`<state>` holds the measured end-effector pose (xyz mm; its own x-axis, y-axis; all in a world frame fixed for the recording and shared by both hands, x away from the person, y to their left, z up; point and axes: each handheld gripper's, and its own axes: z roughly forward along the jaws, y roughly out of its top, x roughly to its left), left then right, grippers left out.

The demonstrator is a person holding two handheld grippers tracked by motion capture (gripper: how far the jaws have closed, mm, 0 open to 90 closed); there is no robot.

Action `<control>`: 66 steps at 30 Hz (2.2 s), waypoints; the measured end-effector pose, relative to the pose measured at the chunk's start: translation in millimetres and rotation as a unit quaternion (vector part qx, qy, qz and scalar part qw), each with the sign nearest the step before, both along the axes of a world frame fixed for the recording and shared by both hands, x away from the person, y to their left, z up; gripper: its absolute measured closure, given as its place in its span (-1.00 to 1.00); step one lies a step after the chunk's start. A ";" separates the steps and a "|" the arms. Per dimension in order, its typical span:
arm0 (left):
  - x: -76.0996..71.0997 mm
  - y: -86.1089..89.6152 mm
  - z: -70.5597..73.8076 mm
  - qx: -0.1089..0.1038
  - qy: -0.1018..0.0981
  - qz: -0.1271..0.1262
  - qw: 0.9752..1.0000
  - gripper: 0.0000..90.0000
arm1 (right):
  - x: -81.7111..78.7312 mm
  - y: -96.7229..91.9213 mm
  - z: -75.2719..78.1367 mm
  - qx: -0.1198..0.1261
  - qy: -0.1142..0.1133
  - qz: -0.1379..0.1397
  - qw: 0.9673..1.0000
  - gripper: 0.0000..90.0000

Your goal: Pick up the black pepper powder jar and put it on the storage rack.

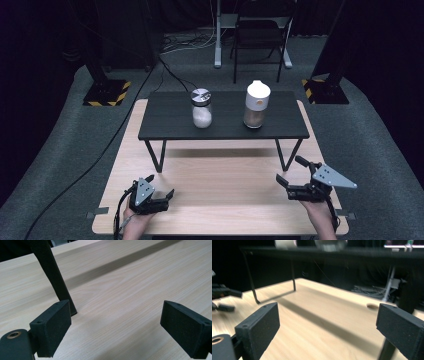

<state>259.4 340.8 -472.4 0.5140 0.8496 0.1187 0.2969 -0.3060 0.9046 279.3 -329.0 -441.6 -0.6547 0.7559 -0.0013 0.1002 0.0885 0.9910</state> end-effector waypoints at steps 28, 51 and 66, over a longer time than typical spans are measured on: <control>-0.2 0.1 0.8 0.004 0.002 -0.001 1.000 -0.79 | -12.0 -2.8 -45.2 -0.044 0.045 -0.032 0.997 -0.91; 0.0 0.6 1.3 0.003 0.005 -0.003 1.000 -0.79 | -8.9 -2.1 -46.4 -0.044 0.055 -0.036 0.997 -0.89; -0.5 1.2 1.0 0.001 0.004 -0.004 1.000 -0.79 | -7.0 -2.0 -45.7 -0.046 0.060 -0.037 0.996 -0.89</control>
